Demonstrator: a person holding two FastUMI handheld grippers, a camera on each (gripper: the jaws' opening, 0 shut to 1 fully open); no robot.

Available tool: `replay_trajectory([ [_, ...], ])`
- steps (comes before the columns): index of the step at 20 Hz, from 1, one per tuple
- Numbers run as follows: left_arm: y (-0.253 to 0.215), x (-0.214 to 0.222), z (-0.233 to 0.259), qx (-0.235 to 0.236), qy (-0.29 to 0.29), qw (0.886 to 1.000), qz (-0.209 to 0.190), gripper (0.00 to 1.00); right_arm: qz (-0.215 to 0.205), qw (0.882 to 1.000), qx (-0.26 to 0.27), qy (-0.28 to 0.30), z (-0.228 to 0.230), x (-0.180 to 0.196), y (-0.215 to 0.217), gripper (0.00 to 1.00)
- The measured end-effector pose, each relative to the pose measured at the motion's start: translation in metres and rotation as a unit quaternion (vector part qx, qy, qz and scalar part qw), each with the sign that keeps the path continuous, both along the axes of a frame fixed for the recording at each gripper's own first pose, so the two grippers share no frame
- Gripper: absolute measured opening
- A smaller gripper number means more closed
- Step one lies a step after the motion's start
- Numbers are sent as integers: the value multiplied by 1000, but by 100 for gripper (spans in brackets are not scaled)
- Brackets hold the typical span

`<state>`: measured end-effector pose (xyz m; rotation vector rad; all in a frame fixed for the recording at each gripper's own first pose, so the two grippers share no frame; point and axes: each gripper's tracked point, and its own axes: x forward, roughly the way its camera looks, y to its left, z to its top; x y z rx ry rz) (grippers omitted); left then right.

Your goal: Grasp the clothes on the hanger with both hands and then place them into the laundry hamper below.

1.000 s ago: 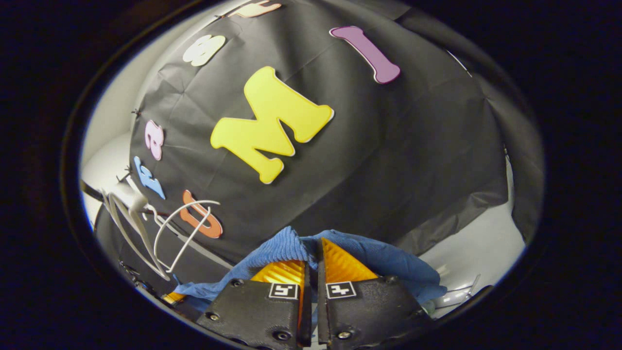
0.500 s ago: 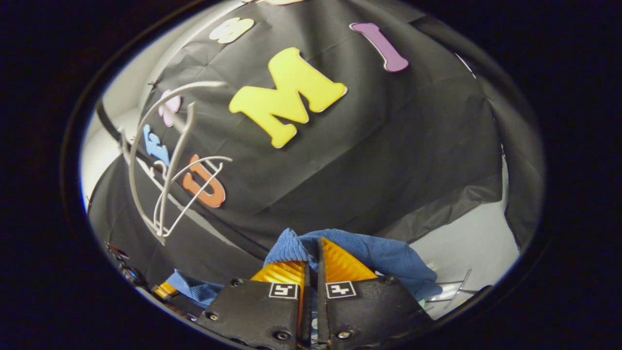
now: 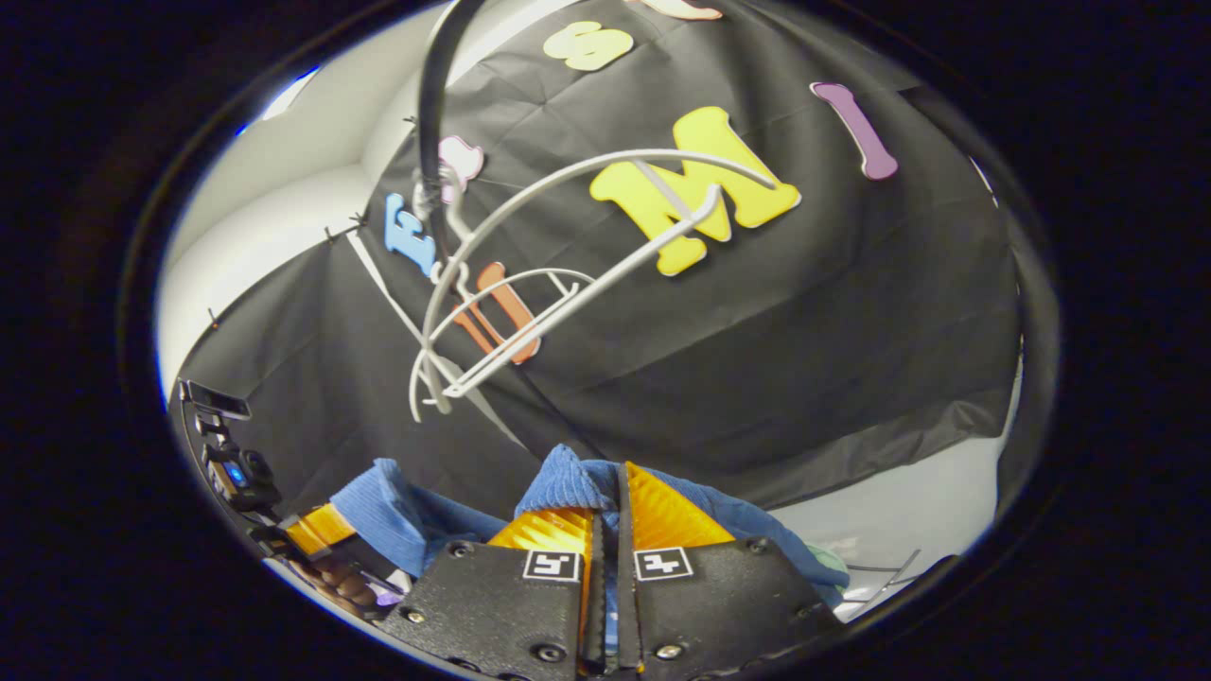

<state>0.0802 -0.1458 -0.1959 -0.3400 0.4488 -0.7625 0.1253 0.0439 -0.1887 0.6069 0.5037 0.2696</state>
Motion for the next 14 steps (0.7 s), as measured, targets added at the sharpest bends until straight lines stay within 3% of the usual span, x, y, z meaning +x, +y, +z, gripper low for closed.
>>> replay_trajectory([
  [1,-5,-3,8,-7,-6,1000,-7,9,4,1000,2,-8,9,-2,8,8],
  [2,-8,-4,11,-10,-10,1000,-10,4,10,1000,2,-14,13,-3,13,8],
  [4,-9,-7,3,-11,-7,1000,-12,9,10,1000,-9,-12,4,-5,14,8],
  [7,-10,-12,-36,10,20,1000,-6,9,-2,999,-34,18,-38,-3,6,8],
  [8,-11,-13,-56,21,31,999,-6,4,-2,998,-42,36,-58,-2,5,7],
  [9,-11,-17,-80,31,50,998,-6,9,-5,997,-44,56,-79,-4,4,7],
  [14,-10,-36,-174,86,136,987,-2,4,-15,988,-46,144,-176,2,6,8],
])
